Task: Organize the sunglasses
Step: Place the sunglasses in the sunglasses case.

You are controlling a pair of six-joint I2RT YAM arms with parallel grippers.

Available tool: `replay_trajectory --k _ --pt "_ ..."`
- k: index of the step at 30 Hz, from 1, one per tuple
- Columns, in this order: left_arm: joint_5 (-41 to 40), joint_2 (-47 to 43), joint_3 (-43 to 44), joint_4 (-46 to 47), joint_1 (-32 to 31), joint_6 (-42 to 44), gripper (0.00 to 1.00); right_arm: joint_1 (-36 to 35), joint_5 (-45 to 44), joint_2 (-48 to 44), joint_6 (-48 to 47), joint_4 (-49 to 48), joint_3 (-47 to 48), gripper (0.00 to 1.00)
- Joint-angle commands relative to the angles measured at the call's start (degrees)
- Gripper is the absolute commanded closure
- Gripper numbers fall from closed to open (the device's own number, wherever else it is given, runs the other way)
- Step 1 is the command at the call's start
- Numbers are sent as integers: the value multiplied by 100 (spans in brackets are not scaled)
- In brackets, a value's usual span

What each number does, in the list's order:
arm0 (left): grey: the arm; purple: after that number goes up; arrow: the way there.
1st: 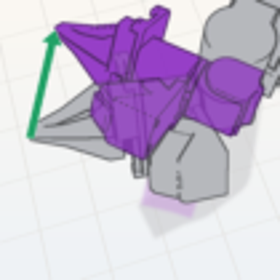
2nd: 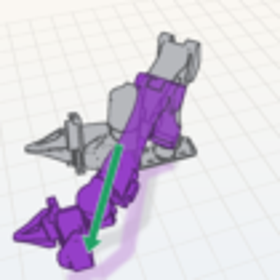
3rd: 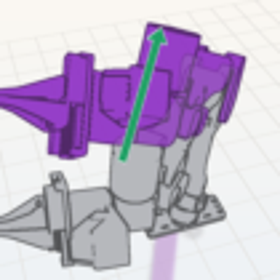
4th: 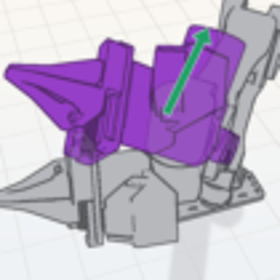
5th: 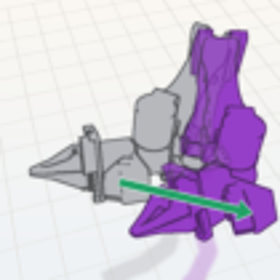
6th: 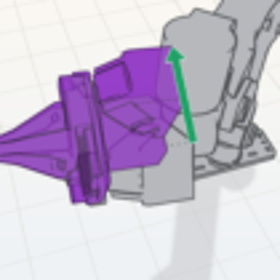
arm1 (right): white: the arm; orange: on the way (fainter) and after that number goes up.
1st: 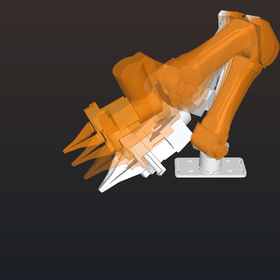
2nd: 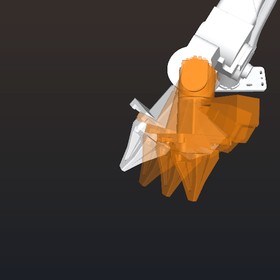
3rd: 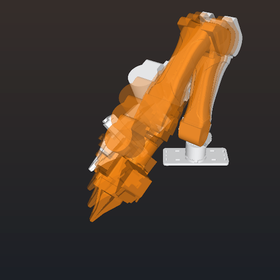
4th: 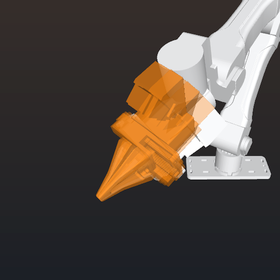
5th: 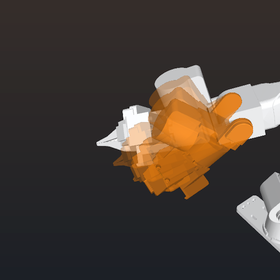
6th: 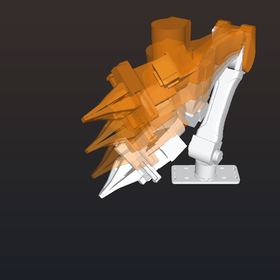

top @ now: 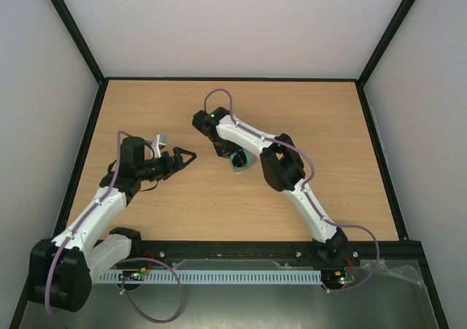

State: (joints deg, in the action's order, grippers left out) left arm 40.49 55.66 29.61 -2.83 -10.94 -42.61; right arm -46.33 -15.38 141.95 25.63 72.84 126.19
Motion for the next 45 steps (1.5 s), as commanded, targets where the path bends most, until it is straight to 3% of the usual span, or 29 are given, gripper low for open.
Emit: replay_trajectory --k 1,23,28,32,45 --pt "91 14 -11 0 37 86 1 -35 229 253 -54 33 136 99" --pt "47 45 0 -77 52 142 1 -41 206 -21 -164 -601 -547 98" --pt "36 59 -10 -60 49 138 1 -38 -119 -119 -90 -468 -508 77" --pt "38 82 -14 -33 49 126 1 -42 -342 -200 -11 -378 -477 66" --pt "5 136 -22 -22 51 128 1 -38 -260 -1015 126 -477 -223 54"
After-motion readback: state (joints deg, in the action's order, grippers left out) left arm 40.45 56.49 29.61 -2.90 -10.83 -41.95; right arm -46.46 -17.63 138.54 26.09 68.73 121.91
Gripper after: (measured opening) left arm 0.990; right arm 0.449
